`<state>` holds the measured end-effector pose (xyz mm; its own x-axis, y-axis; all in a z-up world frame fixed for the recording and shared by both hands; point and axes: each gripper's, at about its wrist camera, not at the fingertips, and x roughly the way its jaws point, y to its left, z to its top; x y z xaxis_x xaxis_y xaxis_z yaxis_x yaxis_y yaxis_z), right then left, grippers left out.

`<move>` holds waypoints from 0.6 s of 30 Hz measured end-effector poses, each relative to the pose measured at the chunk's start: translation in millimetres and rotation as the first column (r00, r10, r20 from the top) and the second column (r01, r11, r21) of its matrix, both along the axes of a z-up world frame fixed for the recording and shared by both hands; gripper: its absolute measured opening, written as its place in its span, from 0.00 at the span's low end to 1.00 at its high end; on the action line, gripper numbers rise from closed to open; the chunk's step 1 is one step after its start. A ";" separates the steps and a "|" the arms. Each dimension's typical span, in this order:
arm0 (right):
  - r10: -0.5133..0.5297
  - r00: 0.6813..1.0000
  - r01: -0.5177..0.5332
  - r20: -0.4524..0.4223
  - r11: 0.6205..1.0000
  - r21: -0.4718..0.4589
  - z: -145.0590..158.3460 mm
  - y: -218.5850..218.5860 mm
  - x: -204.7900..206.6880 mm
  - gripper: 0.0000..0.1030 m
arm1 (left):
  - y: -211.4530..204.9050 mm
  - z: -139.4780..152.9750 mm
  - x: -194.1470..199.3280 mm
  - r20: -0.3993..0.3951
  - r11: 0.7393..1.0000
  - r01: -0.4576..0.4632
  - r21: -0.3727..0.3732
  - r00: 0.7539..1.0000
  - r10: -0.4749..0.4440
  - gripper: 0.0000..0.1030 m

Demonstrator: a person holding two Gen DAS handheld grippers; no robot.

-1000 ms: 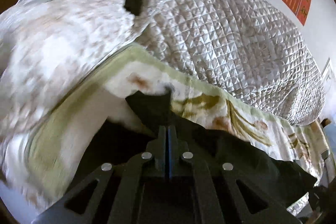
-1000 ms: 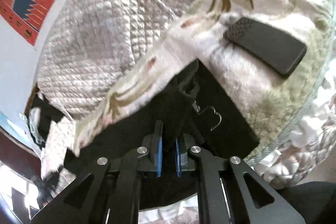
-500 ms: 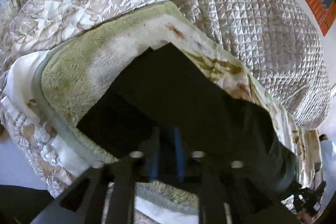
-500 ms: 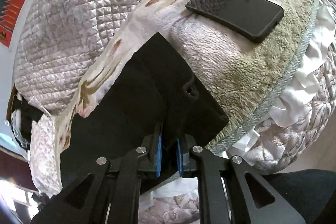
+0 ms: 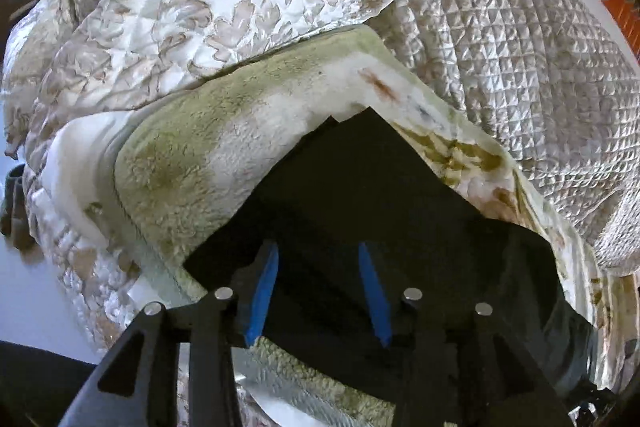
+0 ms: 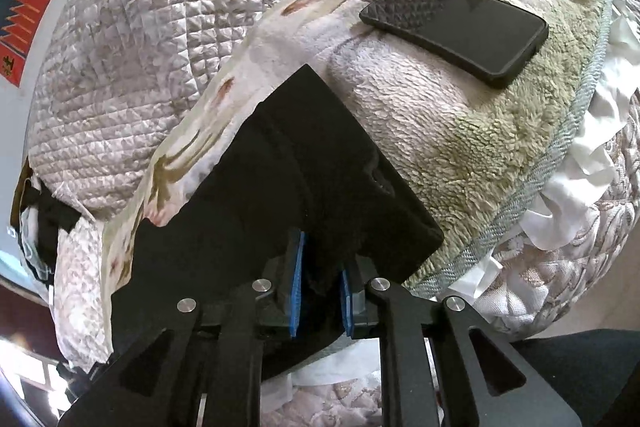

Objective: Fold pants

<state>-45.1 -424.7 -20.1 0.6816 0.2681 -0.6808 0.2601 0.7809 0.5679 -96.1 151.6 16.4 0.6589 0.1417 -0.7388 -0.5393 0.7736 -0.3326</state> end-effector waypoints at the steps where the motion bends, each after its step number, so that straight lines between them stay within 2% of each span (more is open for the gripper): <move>1: 0.001 1.000 -0.001 -0.001 1.000 0.000 -0.7 0.4 0.8 0.15 | 1.5 -0.9 2.8 0.001 1.000 0.003 0.001 1.000 -0.003 0.44; 5: 0.007 1.000 -0.006 0.005 1.000 -0.015 -0.2 3.3 3.3 0.15 | 14.6 -4.1 13.7 0.037 0.998 -0.031 -0.046 0.999 0.033 0.42; 6: 0.007 1.000 -0.007 0.006 1.000 -0.017 -0.3 3.5 3.4 0.15 | 15.0 -2.8 16.4 0.039 0.999 -0.036 -0.036 0.999 0.037 0.37; 7: 0.007 1.000 -0.006 0.008 1.000 -0.017 -0.4 3.4 3.4 0.15 | 13.2 -2.0 19.6 0.035 0.999 -0.037 -0.018 0.999 0.038 0.23; 9: 0.002 1.000 -0.001 0.015 1.000 -0.020 0.4 4.0 2.9 0.15 | 12.6 -1.2 22.6 0.029 0.999 -0.039 0.001 0.999 0.039 0.08; 13: 0.000 0.999 0.002 0.037 0.999 -0.047 5.1 5.2 1.9 0.13 | 8.2 11.4 16.2 0.040 0.999 -0.040 0.037 0.998 0.039 0.04; 16: 0.002 0.997 0.001 0.079 1.000 -0.030 15.6 3.0 -4.0 0.10 | 2.7 30.8 -2.0 0.064 0.997 -0.038 0.063 0.997 0.034 0.04; 18: 0.012 0.996 -0.007 0.092 0.999 -0.052 22.0 4.0 -6.7 0.10 | -2.7 39.2 -14.4 0.066 0.993 -0.030 0.111 0.998 0.022 0.04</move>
<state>-51.8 -420.6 2.0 0.7397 0.2406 -0.6285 0.2013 0.8121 0.5478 -110.5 148.8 55.6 0.6997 0.2386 -0.6734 -0.5399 0.7940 -0.2796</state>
